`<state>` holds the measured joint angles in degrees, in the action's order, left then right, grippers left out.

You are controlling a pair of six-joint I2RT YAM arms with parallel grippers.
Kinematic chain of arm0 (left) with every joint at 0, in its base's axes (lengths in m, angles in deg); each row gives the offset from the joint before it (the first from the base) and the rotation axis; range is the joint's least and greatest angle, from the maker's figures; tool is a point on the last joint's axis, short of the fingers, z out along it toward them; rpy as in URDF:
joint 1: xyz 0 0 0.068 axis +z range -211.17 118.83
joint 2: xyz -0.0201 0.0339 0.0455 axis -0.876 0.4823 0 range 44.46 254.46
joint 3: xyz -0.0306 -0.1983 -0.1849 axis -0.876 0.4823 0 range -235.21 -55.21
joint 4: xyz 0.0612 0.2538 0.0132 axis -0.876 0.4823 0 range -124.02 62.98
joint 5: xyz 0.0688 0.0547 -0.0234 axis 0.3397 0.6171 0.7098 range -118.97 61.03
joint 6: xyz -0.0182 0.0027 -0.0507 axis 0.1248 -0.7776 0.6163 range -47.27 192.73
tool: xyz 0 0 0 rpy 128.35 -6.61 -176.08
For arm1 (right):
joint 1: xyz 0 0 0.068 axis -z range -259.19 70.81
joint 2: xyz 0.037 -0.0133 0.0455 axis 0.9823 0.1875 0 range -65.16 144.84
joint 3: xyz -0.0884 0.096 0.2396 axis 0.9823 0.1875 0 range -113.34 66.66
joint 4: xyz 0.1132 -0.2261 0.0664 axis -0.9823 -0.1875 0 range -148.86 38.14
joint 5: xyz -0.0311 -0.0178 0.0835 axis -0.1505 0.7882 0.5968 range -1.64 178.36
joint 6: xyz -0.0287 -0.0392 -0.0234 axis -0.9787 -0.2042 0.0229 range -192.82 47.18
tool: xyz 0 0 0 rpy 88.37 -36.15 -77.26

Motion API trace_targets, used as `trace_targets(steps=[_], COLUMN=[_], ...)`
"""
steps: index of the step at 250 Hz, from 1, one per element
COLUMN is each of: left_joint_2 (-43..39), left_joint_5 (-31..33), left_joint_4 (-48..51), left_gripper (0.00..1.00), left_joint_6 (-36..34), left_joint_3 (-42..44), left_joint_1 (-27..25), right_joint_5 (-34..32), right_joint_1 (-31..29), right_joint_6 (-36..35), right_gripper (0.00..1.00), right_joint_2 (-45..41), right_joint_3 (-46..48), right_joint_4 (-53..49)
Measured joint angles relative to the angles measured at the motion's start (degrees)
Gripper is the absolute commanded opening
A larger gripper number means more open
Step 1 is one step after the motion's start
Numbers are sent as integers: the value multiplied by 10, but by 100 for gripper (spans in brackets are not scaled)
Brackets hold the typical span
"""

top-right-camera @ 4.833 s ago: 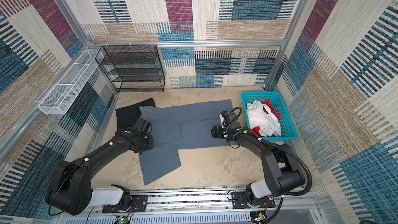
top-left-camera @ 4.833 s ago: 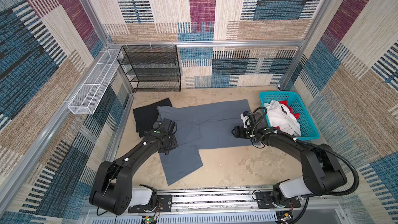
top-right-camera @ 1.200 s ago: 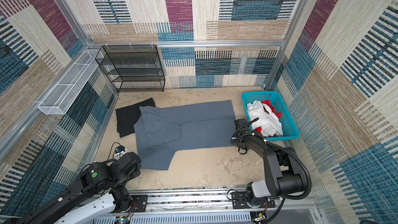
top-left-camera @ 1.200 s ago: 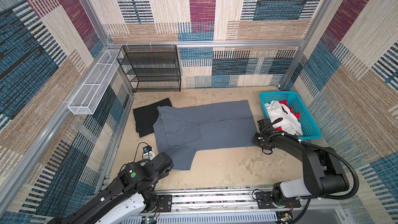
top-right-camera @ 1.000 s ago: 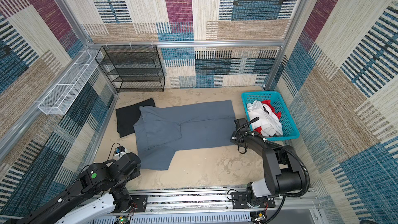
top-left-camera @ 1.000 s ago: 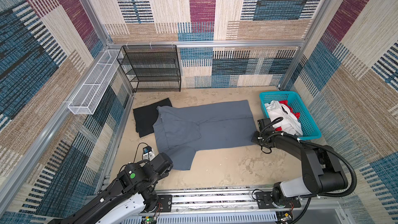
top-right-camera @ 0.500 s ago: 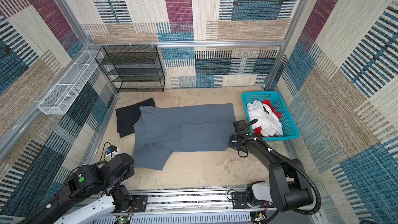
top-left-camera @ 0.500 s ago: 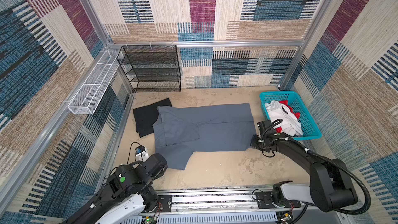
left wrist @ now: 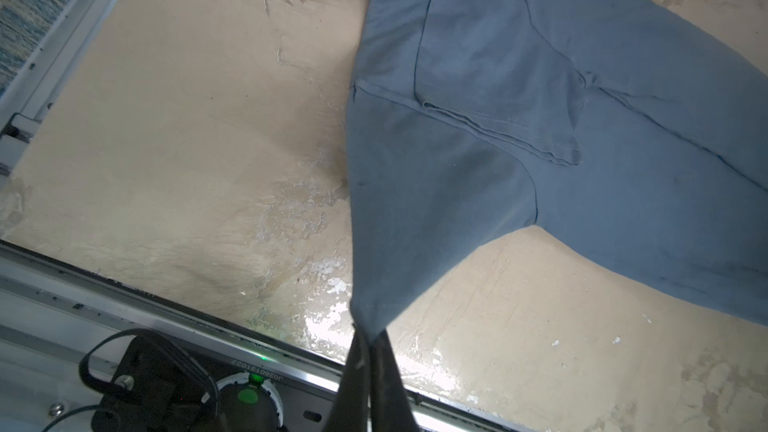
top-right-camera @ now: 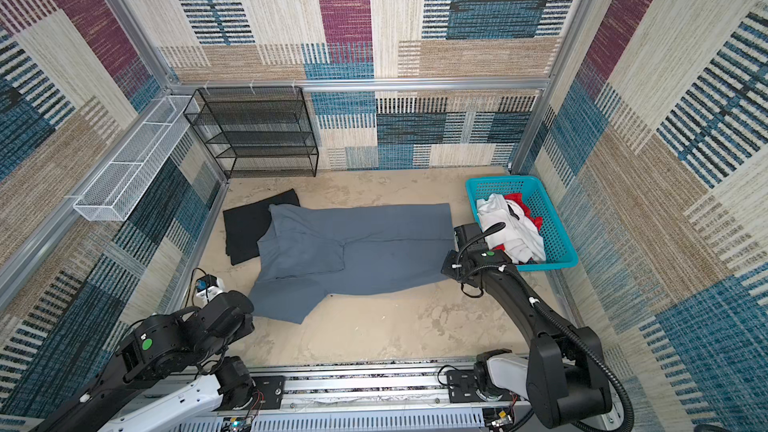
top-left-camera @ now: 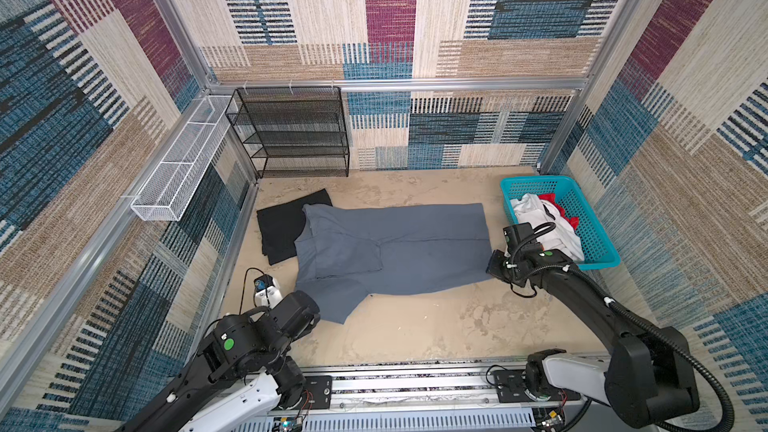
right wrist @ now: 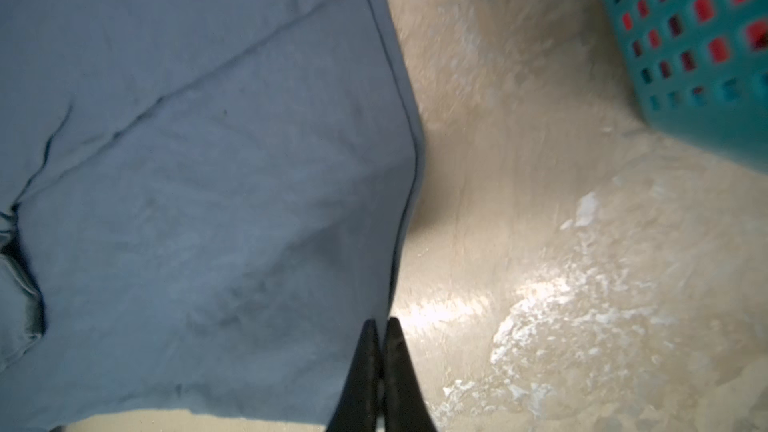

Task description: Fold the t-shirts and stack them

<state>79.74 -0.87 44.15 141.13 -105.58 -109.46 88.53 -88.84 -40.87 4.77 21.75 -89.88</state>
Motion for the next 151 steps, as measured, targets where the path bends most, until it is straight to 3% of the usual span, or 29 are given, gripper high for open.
trace_targets(steps=[88, 151], left_joint_2=[47, 104], left_joint_5=[-31, -43], left_joint_4=[-64, -108], left_gripper=[0, 0], left_joint_6=[-88, -118], left_joint_3=[-8, -26], left_joint_1=[15, 49], right_joint_5=[-33, 10], right_joint_1=[31, 33], right_joint_6=[-42, -51], right_gripper=[0, 0], right_joint_2=[-17, 18], right_joint_3=[-39, -36], right_joint_4=[-34, -2])
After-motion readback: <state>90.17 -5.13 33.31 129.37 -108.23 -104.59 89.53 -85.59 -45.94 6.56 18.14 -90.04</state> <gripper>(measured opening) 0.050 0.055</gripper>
